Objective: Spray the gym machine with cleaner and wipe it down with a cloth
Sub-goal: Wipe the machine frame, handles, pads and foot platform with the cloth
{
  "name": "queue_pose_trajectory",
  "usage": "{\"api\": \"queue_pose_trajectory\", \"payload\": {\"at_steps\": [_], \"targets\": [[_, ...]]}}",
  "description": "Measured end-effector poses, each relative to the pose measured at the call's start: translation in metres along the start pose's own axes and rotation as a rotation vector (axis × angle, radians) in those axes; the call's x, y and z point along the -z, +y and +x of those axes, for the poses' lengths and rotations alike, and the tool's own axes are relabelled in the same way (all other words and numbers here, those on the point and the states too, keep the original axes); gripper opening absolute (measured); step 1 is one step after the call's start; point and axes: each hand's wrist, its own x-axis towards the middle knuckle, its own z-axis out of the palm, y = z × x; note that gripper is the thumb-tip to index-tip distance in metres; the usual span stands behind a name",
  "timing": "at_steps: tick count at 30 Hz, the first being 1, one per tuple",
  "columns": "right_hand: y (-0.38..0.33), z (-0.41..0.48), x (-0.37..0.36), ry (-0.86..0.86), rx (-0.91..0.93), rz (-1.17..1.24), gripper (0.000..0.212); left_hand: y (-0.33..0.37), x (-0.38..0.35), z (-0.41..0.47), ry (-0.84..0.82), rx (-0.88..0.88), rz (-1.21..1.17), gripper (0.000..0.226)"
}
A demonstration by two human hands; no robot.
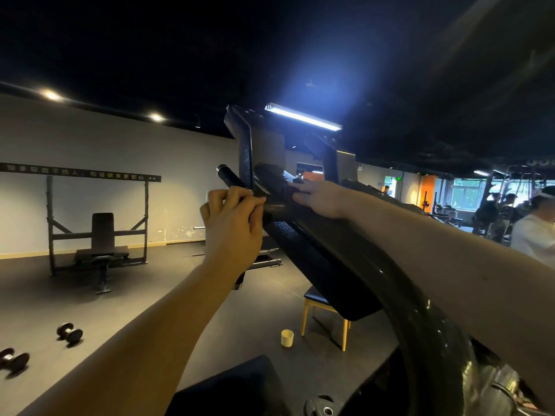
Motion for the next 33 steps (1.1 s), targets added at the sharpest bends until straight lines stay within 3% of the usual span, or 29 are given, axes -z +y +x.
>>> {"api": "queue_pose_trajectory", "payload": {"at_steps": [12,15,18,22,25,29,33], "targets": [[-0.038,0.116,-0.006,0.021,0.060,-0.007,0.047,-0.004,-0.003,0.000,-0.021,0.015,0.009,0.043],[-0.037,0.109,0.000,-0.031,0.148,-0.117,0.044,-0.004,-0.001,0.000,-0.044,0.018,0.027,0.044],[-0.029,0.082,0.004,-0.096,0.207,-0.012,0.036,-0.003,0.000,-0.001,-0.038,0.005,0.028,0.041],[-0.015,0.054,0.002,-0.053,0.243,0.140,0.022,-0.003,-0.002,-0.004,0.018,-0.033,0.019,0.035],[-0.013,0.072,0.003,-0.023,0.265,0.033,0.026,-0.004,-0.002,-0.004,0.024,-0.039,0.035,0.034],[-0.022,0.092,0.004,0.003,0.161,0.000,0.044,-0.006,-0.002,-0.003,0.006,-0.033,0.029,0.034],[-0.012,0.091,0.006,-0.006,-0.121,0.088,0.055,-0.003,0.001,-0.001,-0.045,-0.013,0.020,0.039]]}}
